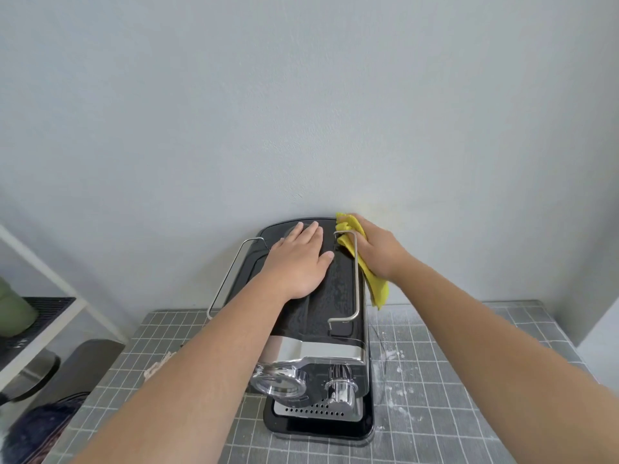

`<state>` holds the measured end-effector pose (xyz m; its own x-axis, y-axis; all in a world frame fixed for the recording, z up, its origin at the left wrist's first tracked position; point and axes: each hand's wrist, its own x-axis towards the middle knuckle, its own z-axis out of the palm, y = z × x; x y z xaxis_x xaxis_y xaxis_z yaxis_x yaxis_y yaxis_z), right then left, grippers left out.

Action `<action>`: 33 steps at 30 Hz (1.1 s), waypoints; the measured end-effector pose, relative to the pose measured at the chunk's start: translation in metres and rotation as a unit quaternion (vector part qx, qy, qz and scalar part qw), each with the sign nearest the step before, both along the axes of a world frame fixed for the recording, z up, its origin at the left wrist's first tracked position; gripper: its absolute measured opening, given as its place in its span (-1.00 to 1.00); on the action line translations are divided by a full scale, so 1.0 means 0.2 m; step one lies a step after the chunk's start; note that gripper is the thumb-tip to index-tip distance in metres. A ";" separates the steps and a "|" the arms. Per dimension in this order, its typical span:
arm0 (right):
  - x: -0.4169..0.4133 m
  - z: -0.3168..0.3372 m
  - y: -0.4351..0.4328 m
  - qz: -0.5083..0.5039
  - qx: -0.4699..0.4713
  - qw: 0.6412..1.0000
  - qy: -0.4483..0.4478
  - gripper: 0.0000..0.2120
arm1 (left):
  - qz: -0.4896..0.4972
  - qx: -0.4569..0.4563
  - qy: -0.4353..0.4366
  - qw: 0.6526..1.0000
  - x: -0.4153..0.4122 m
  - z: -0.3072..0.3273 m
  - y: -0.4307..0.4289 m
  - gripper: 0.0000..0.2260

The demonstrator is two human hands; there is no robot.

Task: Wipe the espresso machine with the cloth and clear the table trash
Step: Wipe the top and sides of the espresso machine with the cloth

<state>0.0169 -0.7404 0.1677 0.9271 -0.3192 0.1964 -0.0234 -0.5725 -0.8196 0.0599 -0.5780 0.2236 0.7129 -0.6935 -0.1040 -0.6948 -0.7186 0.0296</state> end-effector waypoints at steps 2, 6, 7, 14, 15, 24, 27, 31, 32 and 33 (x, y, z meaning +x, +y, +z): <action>0.07 0.02 -0.02 0.006 0.028 0.999 0.029 -0.68 | -0.001 0.002 0.001 1.000 0.00 0.00 0.00 -0.49; -0.03 0.02 0.10 0.000 0.089 0.996 -0.003 -0.59 | 0.002 -0.007 0.001 1.000 0.00 -0.01 0.00 -0.50; -0.12 0.01 0.16 -0.001 0.107 0.994 -0.008 -0.55 | 0.002 -0.011 0.000 1.000 0.01 -0.02 0.00 -0.50; -0.59 -0.05 0.51 0.024 0.182 0.981 -0.063 -0.51 | -0.001 -0.038 0.007 0.999 0.03 -0.03 0.00 -0.53; -0.55 -0.04 0.49 0.017 0.201 0.978 -0.062 -0.52 | 0.002 -0.055 0.011 0.998 0.02 -0.03 0.00 -0.54; -0.27 0.00 0.34 -0.037 0.279 0.959 -0.021 -0.47 | 0.006 -0.040 -0.002 0.999 -0.02 -0.02 0.01 -0.54; -0.57 -0.04 0.57 -0.040 0.315 0.946 -0.060 -0.50 | 0.008 -0.041 -0.008 0.999 -0.01 -0.02 0.01 -0.53; -0.74 -0.13 0.76 -0.056 0.332 0.934 -0.122 -0.50 | 0.013 -0.045 -0.001 0.999 -0.01 -0.02 0.00 -0.53; -0.71 -0.12 0.74 -0.057 0.346 0.929 -0.118 -0.55 | 0.014 -0.043 0.002 0.999 -0.01 -0.03 0.00 -0.52; -0.68 -0.10 0.71 -0.056 0.361 0.925 -0.108 -0.58 | 0.015 -0.041 0.002 0.999 -0.01 -0.03 0.00 -0.52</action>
